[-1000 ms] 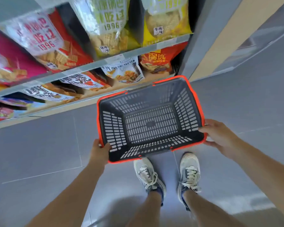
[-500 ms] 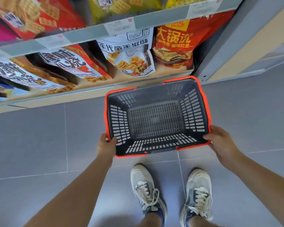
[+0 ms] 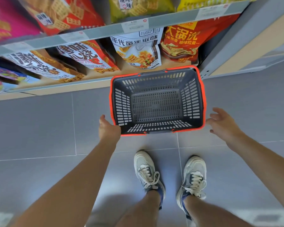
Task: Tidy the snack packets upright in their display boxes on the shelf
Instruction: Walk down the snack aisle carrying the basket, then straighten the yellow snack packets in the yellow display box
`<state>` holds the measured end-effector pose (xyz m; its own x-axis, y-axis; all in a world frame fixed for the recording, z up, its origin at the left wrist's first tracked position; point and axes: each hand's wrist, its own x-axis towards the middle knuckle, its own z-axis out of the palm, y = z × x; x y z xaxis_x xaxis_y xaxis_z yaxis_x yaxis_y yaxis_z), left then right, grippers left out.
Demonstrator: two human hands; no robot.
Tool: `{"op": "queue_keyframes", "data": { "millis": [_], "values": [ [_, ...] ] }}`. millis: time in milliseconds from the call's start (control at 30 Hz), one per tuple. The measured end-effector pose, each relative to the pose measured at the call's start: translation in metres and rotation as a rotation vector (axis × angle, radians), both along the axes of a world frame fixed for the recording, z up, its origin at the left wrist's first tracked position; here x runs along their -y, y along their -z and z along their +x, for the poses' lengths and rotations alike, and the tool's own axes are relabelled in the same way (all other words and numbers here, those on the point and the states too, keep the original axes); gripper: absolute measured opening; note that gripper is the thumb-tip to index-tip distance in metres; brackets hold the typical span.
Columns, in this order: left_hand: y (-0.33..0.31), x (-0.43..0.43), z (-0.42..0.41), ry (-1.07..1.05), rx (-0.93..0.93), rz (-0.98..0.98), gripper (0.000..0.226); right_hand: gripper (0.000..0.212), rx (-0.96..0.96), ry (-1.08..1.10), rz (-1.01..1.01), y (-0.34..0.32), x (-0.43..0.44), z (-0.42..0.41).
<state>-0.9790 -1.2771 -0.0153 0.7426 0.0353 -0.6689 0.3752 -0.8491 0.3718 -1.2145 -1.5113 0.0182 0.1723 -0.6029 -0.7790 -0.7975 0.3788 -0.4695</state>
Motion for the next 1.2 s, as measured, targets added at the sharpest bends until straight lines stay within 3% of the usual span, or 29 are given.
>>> {"op": "queue_keyframes", "data": {
  "millis": [133, 433, 667, 767, 867, 1200],
  "values": [
    [-0.099, -0.024, -0.026, 0.097, 0.041, -0.189, 0.034, 0.030, 0.130, 0.003, -0.120, -0.089, -0.012, -0.003],
    [-0.380, -0.076, -0.037, 0.135, 0.205, -0.390, 0.039, 0.026, 0.367, -0.333, -0.447, -0.361, -0.044, 0.019],
    [-0.583, -0.087, 0.029, 0.359, 0.557, -0.612, 0.044, 0.019, 0.539, -0.555, -0.933, -0.560, -0.087, 0.098],
    [-0.662, -0.085, 0.058, 0.544, 0.763, -0.696, 0.032, 0.025, 0.608, -0.580, -1.115, -0.631, -0.104, 0.125],
    [-0.726, -0.074, 0.079, 0.657, 0.949, -0.744, 0.020, 0.025, 0.663, -0.560, -1.304, -0.686, -0.111, 0.143],
    [-0.869, -0.013, 0.109, 0.874, 1.359, -0.831, 0.019, 0.036, 0.785, -0.445, -1.576, -0.831, -0.075, 0.177]
  ]
}}
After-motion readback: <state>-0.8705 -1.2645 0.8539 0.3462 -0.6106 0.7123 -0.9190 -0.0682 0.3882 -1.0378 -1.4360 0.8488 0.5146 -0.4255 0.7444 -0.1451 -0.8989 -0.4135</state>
